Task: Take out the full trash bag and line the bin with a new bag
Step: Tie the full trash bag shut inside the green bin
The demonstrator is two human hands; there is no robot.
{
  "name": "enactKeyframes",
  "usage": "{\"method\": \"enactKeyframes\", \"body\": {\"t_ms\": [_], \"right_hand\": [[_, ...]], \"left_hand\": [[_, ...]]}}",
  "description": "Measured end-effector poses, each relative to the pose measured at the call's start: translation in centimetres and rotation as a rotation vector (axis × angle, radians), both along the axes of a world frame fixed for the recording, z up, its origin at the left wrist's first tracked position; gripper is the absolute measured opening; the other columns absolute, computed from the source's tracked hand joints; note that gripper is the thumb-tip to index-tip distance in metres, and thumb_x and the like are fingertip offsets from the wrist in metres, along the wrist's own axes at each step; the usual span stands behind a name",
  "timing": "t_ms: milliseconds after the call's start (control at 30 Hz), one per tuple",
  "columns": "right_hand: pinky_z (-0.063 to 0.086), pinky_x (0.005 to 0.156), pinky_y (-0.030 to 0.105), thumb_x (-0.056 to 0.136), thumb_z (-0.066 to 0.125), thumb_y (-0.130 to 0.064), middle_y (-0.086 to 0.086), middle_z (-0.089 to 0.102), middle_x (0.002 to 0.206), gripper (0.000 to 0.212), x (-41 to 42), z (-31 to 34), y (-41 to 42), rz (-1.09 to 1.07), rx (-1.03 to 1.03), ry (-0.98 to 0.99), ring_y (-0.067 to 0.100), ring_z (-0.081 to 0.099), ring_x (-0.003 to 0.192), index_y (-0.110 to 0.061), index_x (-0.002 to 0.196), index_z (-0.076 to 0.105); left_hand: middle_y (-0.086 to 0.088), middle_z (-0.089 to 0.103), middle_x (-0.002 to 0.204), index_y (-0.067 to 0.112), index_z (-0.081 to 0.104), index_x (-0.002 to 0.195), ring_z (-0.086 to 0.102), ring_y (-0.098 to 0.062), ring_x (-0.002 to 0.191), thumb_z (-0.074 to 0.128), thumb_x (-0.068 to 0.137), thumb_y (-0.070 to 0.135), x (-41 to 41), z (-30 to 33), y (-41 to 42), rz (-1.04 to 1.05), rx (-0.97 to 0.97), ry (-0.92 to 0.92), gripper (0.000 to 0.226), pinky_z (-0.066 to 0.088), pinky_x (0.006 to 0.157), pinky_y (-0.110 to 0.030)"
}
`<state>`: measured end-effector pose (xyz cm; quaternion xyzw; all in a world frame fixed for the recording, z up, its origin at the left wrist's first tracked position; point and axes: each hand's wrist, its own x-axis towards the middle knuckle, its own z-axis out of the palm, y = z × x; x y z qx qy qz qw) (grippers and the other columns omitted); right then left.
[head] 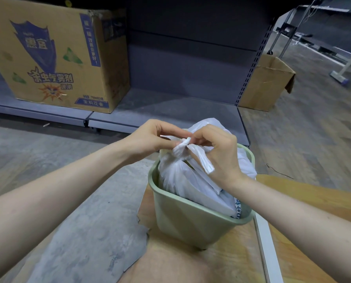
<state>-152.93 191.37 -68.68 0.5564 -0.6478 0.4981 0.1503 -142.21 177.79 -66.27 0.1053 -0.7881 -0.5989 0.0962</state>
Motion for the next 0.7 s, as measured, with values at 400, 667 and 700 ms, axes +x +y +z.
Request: {"method": "enactKeyframes", "body": {"t_ms": [400, 667, 700], "right_hand": [[0.046, 0.050, 0.028, 0.074, 0.064, -0.025, 0.002, 0.058, 0.060, 0.017, -1.7, -0.2, 0.8, -0.065, 0.182, 0.250, 0.021, 0.053, 0.054, -0.012, 0.062, 0.066], [0.039, 0.062, 0.030, 0.062, 0.073, 0.012, 0.002, 0.059, 0.055, 0.025, -2.5, 0.7, 1.0, -0.076, -0.031, 0.848, 0.022, 0.049, 0.066, -0.009, 0.052, 0.065], [0.038, 0.066, 0.031, 0.060, 0.073, 0.012, 0.001, 0.058, 0.054, 0.026, -2.7, 0.8, 1.0, -0.081, -0.039, 0.895, 0.022, 0.047, 0.066, -0.010, 0.052, 0.064]], "left_hand": [[0.008, 0.069, 0.077, 0.020, 0.076, 0.082, 0.053, -0.006, 0.088, 0.067, 0.080, 0.020, -0.5, -1.4, 0.5, 0.137, -0.637, 0.373, 0.009, 0.040, 0.083, -0.018], [0.002, 0.057, 0.108, 0.015, 0.067, 0.071, 0.039, -0.025, 0.114, 0.053, 0.086, 0.024, -0.7, -2.6, -0.7, 0.270, -1.194, 0.468, 0.023, 0.009, 0.104, -0.068], [0.002, 0.051, 0.112, 0.015, 0.066, 0.071, 0.038, -0.027, 0.116, 0.053, 0.086, 0.022, -0.7, -2.6, -0.7, 0.276, -1.211, 0.484, 0.022, 0.007, 0.105, -0.066]]}}
